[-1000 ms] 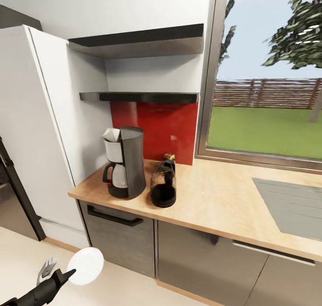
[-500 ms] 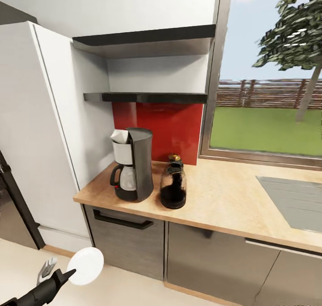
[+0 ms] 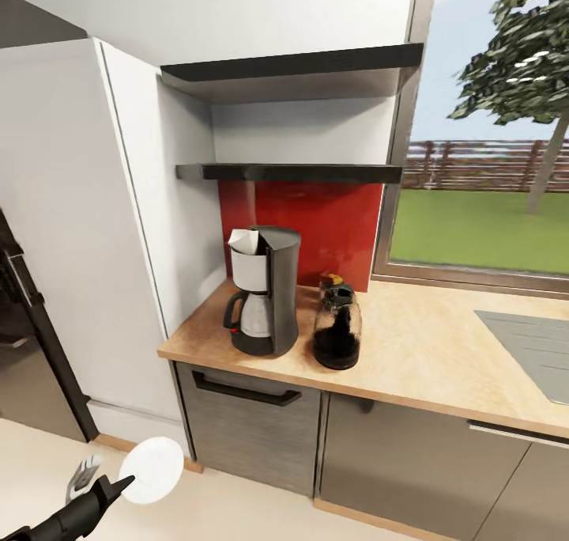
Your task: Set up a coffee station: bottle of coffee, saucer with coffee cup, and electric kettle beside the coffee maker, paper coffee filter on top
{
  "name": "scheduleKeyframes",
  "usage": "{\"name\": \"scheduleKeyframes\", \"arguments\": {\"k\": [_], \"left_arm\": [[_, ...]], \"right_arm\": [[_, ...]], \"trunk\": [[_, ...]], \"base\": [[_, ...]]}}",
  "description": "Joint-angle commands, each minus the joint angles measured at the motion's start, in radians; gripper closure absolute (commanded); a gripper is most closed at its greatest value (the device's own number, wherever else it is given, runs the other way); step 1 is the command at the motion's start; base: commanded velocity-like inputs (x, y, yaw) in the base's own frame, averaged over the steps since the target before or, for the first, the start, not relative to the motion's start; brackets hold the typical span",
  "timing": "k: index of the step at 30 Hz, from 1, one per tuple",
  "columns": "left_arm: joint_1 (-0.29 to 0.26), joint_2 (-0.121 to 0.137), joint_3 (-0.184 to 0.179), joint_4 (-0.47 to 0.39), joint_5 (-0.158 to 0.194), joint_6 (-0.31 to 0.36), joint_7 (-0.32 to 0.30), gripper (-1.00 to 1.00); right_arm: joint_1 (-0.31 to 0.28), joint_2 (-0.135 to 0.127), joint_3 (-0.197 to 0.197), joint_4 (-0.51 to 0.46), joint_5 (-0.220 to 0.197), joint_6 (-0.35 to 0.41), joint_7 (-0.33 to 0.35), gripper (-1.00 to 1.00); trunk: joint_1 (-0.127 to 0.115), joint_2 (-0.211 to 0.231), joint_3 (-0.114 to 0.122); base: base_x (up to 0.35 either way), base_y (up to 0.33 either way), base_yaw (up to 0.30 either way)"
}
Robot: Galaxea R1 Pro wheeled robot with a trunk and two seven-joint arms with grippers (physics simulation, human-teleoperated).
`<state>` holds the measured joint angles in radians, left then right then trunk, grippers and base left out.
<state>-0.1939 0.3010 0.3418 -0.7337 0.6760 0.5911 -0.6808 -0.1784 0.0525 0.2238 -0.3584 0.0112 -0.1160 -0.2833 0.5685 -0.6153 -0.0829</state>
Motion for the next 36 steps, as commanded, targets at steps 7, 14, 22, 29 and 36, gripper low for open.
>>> {"name": "scheduleKeyframes", "arguments": {"k": [7, 14, 22, 29, 36], "left_arm": [[-0.011, -0.011, -0.012, -0.003, 0.0, 0.007, 0.001, 1.0], [-0.115, -0.04, -0.077, -0.224, -0.009, 0.202, 0.109, 1.0], [-0.329, -0.043, -0.078, -0.282, -0.001, 0.305, 0.347, 1.0], [-0.371, -0.042, -0.066, -0.28, -0.002, 0.322, 0.415, 1.0], [-0.36, -0.105, -0.011, -0.267, -0.002, 0.308, 0.526, 1.0]], "right_arm": [[-0.001, 0.0, 0.004, 0.001, 0.0, -0.002, -0.01, -1.0], [-0.001, 0.0, -0.001, 0.001, 0.0, -0.001, -0.01, -1.0], [-0.001, -0.004, 0.005, 0.002, 0.001, -0.001, -0.008, -1.0], [-0.001, -0.005, 0.005, 0.002, 0.001, -0.001, -0.008, -1.0], [-0.001, -0.003, 0.001, 0.001, 0.001, -0.001, -0.01, -1.0]], "trunk": [[0.0, -0.002, -0.002], [0.0, -0.002, -0.002], [0.0, -0.002, -0.002], [0.0, -0.002, -0.002], [0.0, -0.002, -0.002]], "base": [[0.0, 0.131, 0.0], [0.0, 0.004, -0.182], [0.0, 0.0, -0.061], [0.0, 0.0, -0.001], [0.0, 0.0, -0.001]]}}
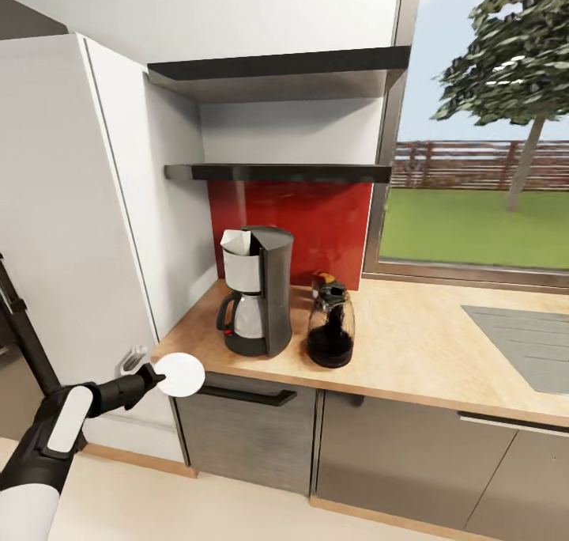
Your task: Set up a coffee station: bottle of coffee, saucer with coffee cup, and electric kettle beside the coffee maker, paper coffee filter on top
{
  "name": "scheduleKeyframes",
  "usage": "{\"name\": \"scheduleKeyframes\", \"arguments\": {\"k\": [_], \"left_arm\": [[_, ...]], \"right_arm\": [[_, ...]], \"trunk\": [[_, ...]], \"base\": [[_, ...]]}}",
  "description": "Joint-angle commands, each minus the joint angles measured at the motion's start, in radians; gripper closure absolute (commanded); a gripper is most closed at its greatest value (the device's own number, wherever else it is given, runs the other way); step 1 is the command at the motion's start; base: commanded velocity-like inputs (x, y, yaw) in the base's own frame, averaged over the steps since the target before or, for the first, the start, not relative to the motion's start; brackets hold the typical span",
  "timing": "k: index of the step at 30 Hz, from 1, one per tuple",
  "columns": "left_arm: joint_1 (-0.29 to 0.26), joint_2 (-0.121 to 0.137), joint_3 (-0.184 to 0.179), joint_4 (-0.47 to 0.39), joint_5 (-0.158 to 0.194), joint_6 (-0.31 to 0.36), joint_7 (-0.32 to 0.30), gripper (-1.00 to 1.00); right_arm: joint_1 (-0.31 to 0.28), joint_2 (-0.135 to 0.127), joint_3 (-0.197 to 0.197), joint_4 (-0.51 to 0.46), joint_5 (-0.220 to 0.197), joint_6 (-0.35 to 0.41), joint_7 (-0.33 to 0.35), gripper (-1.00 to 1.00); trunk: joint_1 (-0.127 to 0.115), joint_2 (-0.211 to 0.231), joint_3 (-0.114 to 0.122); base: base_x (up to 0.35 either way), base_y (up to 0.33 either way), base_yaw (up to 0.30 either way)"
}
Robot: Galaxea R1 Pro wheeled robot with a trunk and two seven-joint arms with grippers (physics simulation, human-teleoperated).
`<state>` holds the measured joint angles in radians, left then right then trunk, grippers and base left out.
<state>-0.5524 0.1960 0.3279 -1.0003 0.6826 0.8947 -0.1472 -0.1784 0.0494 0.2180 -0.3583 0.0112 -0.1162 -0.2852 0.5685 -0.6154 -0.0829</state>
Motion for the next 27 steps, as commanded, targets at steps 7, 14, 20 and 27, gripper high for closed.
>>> {"name": "scheduleKeyframes", "arguments": {"k": [7, 14, 20, 27], "left_arm": [[-0.005, -0.021, 0.004, -0.011, -0.006, 0.001, 0.013, 1.0], [-0.007, -0.021, 0.032, -0.015, -0.005, 0.001, 0.014, 1.0], [-0.002, -0.021, 0.047, -0.015, -0.006, 0.001, 0.014, 1.0], [0.003, -0.043, 0.074, -0.011, -0.007, -0.085, 0.015, 1.0]], "right_arm": [[-0.001, 0.0, 0.008, 0.001, 0.001, -0.001, -0.008, -1.0], [-0.001, 0.001, 0.009, 0.002, 0.001, -0.001, -0.008, -1.0], [-0.001, 0.002, 0.01, 0.002, 0.001, -0.001, -0.008, -1.0], [-0.001, 0.003, 0.012, 0.002, 0.001, 0.0, -0.008, -1.0]], "trunk": [[0.0, -0.002, -0.002], [0.0, -0.002, -0.002], [0.0, -0.002, -0.002], [0.0, -0.002, -0.002]], "base": [[0.034, 0.0, -0.165], [0.249, 0.0, -0.015], [0.033, 0.0, 0.0], [0.001, 0.0, 0.0]]}}
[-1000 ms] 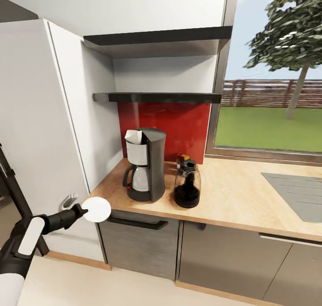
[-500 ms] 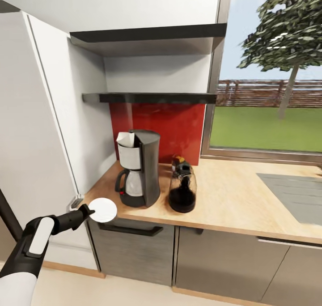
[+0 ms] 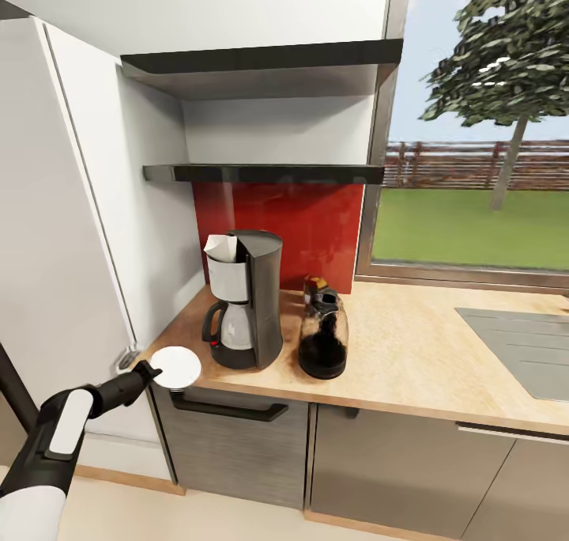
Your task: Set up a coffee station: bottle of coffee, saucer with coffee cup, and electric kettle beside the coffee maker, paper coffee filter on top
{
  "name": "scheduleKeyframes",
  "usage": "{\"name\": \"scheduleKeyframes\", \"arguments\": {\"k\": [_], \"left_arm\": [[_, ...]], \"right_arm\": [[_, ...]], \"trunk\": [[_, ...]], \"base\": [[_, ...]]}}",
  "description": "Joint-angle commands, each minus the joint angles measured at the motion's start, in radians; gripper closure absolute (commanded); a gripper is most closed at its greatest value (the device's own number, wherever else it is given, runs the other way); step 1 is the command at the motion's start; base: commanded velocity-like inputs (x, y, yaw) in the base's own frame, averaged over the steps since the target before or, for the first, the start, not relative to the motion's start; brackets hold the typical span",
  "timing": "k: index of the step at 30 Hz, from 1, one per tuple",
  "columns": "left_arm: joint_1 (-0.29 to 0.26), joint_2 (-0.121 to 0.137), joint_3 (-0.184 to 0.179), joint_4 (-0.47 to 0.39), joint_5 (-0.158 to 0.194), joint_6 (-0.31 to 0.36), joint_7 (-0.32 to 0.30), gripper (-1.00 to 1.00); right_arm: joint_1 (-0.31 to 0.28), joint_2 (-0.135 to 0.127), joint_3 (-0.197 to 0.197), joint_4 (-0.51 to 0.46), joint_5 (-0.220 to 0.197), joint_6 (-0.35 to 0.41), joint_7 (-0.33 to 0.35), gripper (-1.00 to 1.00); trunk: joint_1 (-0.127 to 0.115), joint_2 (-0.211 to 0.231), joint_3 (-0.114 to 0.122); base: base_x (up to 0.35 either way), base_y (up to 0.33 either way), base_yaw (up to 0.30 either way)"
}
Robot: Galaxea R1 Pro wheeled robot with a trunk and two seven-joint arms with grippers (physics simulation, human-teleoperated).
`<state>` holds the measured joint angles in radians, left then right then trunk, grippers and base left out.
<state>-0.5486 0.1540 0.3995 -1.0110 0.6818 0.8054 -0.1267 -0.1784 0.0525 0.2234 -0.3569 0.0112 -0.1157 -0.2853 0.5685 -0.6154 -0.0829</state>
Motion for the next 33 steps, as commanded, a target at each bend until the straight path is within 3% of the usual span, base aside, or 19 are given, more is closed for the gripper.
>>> {"name": "scheduleKeyframes", "arguments": {"k": [1, 8, 14, 19, 33], "left_arm": [[0.0, -0.008, 0.005, 0.003, -0.006, -0.021, -0.003, 1.0], [0.0, -0.062, 0.009, 0.011, -0.007, -0.12, 0.023, 1.0], [0.001, -0.061, 0.01, 0.011, -0.007, -0.134, 0.042, 1.0], [0.001, -0.058, 0.04, 0.011, -0.01, -0.136, 0.044, 1.0], [0.001, -0.057, 0.046, 0.012, -0.016, -0.139, 0.045, 1.0]], "right_arm": [[-0.001, 0.0, 0.006, 0.001, 0.001, -0.001, -0.008, -1.0], [-0.001, 0.0, 0.007, 0.001, 0.001, -0.001, -0.008, -1.0], [-0.001, 0.0, 0.007, 0.001, 0.001, -0.001, -0.008, -1.0], [-0.001, 0.0, 0.007, 0.001, 0.001, -0.001, -0.008, -1.0], [-0.001, 0.0, 0.007, 0.001, 0.001, -0.001, -0.008, -1.0]], "trunk": [[0.0, -0.002, -0.002], [0.0, -0.002, -0.002], [0.0, -0.002, -0.002], [0.0, -0.002, -0.002], [0.0, -0.002, -0.002]], "base": [[0.0, 0.0, 0.0], [0.093, 0.0, 0.0], [0.106, 0.0, 0.0], [0.013, 0.0, 0.0], [0.138, 0.0, 0.0]]}}
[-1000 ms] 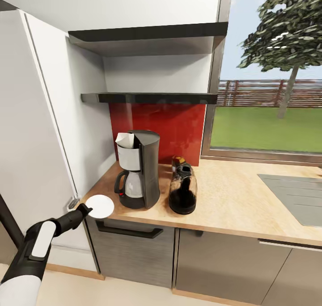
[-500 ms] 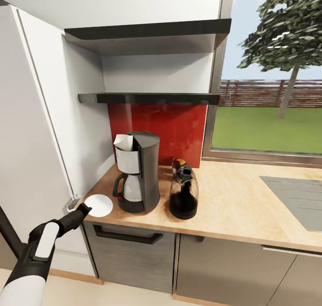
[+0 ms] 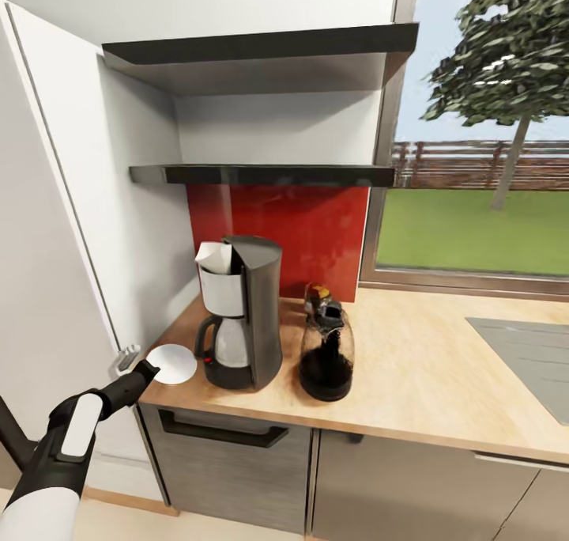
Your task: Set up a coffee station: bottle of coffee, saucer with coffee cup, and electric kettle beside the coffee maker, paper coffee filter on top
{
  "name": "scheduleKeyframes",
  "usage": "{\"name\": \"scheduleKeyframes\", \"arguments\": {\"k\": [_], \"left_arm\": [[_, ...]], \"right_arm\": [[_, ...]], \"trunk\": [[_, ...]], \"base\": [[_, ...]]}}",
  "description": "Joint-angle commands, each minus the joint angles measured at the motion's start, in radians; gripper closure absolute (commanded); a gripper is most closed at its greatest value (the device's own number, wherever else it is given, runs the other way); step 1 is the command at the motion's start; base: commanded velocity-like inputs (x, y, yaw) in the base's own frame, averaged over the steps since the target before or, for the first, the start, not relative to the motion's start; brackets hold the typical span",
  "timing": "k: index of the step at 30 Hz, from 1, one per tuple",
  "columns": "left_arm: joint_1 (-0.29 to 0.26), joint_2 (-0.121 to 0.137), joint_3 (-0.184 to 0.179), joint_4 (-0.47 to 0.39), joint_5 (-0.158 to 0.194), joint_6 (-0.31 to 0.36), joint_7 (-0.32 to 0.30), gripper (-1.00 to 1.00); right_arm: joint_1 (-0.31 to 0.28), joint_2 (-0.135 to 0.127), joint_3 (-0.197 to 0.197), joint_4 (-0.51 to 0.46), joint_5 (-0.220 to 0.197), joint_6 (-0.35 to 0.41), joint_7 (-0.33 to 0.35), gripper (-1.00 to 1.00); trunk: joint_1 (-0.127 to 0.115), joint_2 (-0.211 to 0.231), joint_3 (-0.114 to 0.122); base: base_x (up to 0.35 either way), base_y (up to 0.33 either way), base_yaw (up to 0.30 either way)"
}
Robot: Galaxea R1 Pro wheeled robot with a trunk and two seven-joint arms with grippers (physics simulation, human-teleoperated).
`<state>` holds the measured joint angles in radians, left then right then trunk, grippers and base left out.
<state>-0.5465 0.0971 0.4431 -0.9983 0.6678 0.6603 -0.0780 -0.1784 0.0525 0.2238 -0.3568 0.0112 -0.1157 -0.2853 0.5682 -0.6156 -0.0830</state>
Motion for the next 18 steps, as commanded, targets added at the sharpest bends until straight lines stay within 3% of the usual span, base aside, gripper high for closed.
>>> {"name": "scheduleKeyframes", "arguments": {"k": [1, 4, 13, 18], "left_arm": [[-0.001, 0.0, 0.008, 0.0, -0.003, 0.006, -0.004, 1.0], [-0.001, 0.0, 0.016, 0.0, -0.004, 0.006, -0.003, 1.0], [0.002, -0.002, 0.02, 0.006, -0.005, 0.005, 0.022, 1.0], [0.002, -0.002, 0.02, 0.049, -0.004, -0.064, 0.029, 1.0]], "right_arm": [[-0.001, 0.0, 0.006, 0.001, 0.001, -0.001, -0.008, -1.0], [-0.001, 0.0, 0.006, 0.001, 0.001, -0.001, -0.008, -1.0], [-0.001, 0.0, 0.006, 0.001, 0.001, -0.001, -0.008, -1.0], [-0.001, 0.0, 0.007, 0.04, 0.002, -0.001, -0.006, -1.0]], "trunk": [[0.001, -0.001, -0.002], [0.001, -0.001, -0.002], [0.001, -0.001, -0.002], [0.001, -0.001, -0.002]], "base": [[0.244, 0.0, 0.0], [0.184, 0.0, 0.0], [0.015, 0.0, 0.0], [0.0, 0.0, 0.0]]}}
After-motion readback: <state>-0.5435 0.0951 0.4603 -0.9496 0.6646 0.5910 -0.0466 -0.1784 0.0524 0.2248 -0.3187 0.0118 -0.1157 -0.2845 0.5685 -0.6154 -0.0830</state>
